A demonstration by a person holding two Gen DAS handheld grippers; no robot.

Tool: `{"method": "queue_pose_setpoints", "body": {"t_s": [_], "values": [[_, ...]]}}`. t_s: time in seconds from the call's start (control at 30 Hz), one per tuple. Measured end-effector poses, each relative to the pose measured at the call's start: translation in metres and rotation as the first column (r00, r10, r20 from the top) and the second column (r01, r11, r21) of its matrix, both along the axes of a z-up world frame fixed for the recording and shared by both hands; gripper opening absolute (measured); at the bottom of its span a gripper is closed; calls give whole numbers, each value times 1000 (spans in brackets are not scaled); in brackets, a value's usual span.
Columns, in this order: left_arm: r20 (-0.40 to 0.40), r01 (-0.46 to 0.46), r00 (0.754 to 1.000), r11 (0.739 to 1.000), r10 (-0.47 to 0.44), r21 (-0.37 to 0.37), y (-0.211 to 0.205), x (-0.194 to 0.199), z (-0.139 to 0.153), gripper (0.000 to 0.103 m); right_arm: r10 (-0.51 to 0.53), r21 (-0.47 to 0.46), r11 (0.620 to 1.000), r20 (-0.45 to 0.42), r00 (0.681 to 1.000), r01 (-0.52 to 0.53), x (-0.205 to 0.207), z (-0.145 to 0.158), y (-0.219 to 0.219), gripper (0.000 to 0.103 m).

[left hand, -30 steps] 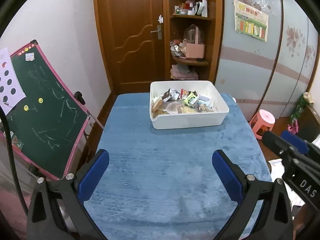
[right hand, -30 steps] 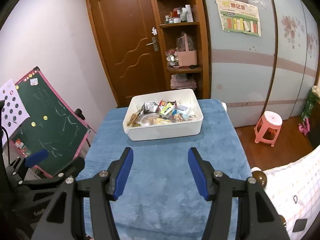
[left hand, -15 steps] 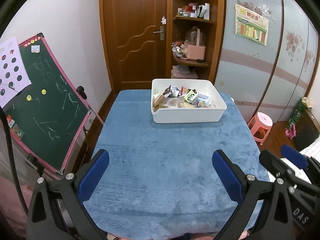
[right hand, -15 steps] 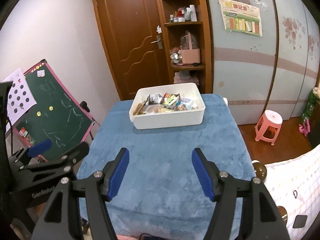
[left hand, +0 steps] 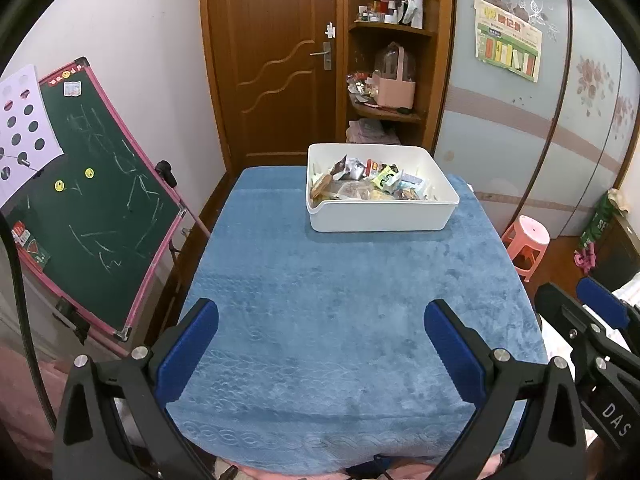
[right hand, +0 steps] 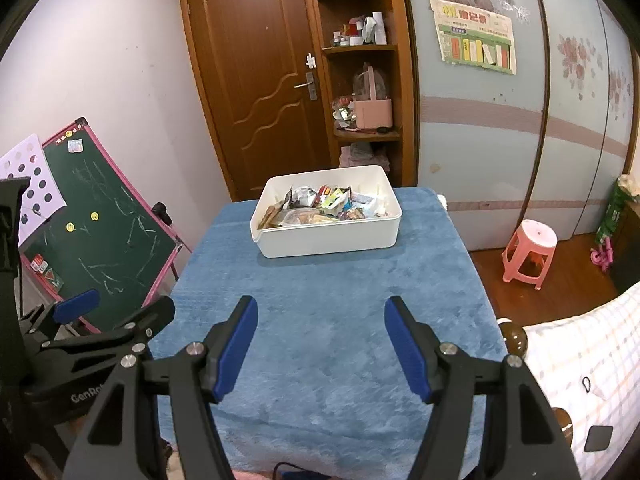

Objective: Organize snacks

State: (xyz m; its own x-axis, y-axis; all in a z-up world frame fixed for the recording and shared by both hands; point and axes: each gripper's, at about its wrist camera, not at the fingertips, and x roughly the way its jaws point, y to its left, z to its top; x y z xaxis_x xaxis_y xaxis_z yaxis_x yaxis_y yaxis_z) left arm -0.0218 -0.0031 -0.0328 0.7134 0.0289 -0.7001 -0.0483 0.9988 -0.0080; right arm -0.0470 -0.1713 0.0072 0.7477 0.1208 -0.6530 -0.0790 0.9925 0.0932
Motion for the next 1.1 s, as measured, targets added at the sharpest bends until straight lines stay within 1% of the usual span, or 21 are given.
{"method": "queue_pose_setpoints", "body": {"t_s": [0.23,0.43,1.1], "values": [[-8,-7,1000,1000,6,-22,3,2,-5,102,5,4,1000,10,1000,-5,0,1,1,67],[-21,2,1000,1000,-2,-14,-1,5,-10,102,11,3,1000,6,1000,-11,3,-1,2,67],[-33,3,999,1000,-3,-4,-3,9,-13,102,17,15,1000,-26,1000,-16,14,-10,2,67]]}}
